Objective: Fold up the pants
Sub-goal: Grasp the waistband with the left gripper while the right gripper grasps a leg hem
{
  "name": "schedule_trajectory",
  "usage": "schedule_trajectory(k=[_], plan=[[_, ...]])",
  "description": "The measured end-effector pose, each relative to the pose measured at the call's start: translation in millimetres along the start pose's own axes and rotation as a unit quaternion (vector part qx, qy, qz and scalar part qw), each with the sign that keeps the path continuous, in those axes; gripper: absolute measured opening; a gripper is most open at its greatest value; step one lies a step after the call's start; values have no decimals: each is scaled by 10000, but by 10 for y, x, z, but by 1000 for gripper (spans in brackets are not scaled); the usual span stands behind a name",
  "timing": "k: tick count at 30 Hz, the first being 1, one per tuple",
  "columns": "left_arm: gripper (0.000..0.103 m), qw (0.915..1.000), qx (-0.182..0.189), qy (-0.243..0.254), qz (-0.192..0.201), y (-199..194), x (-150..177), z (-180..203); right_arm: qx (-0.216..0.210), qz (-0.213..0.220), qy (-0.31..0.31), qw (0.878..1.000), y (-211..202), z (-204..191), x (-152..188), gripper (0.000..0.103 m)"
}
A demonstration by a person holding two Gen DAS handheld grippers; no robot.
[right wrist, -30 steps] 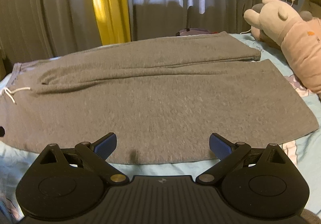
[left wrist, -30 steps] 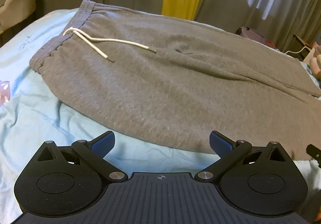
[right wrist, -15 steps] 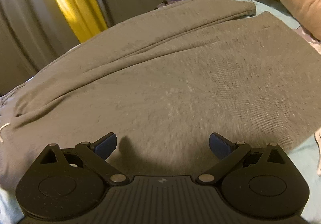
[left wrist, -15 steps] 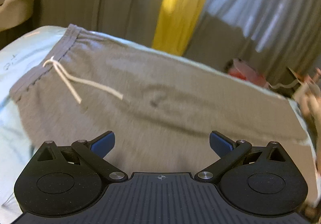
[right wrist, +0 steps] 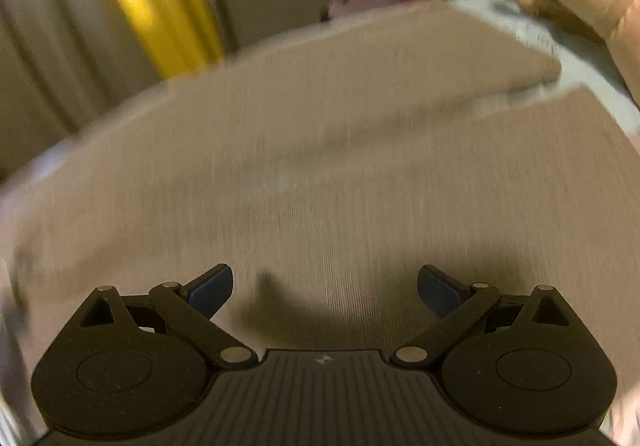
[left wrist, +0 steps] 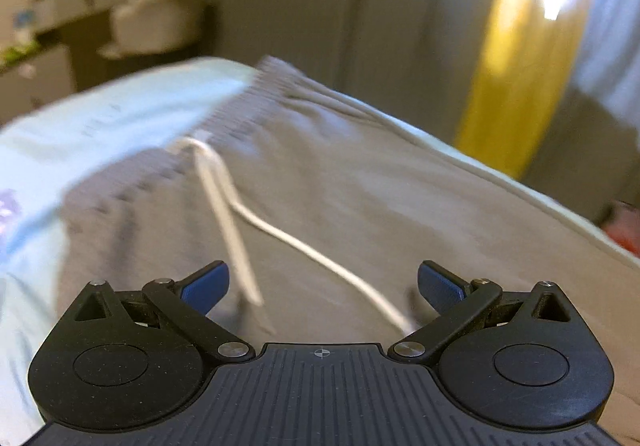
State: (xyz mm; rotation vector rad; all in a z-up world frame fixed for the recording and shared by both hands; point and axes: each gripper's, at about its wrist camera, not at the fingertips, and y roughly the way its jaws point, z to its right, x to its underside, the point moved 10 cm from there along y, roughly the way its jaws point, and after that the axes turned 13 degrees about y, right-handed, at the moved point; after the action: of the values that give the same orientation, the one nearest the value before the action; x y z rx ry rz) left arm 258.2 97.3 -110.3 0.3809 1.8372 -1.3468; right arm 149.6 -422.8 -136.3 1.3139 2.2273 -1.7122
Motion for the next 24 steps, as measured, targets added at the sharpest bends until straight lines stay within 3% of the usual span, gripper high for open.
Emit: schedule_trajectory(k=[3,4,7,12,14,20,22,24], plan=[[103,9996,-239,-140,93,142,-22,-165,-22,304,646,9974,291,-116,-651,87],[103,9994,-260,-210,104,196,-6,-206,24,303,842,9960,432,-155,-839,76],[103,9985,-244,-464,133,312,40,-316,236,288,1256,9914,889,-287,-1339,30],[103,9974,-321,-560,332,376,96,-359,621,571,1839,9793,1474,-411,-1972,28],[103,9976,-420,-475,263,444,137,-341,733,558,1859,9782,1683,-477,-2116,44],[103,9973,-665,-188,250,474,185,-235,1381,463,1925,9704,2130,-474,-2201,50],[103,9973,-643,-238,261,469,189,-247,1539,551,1799,9700,2171,-469,-2214,44],[103,9973,-613,-294,264,478,191,-259,1674,603,1563,9715,2156,-465,-2217,25]])
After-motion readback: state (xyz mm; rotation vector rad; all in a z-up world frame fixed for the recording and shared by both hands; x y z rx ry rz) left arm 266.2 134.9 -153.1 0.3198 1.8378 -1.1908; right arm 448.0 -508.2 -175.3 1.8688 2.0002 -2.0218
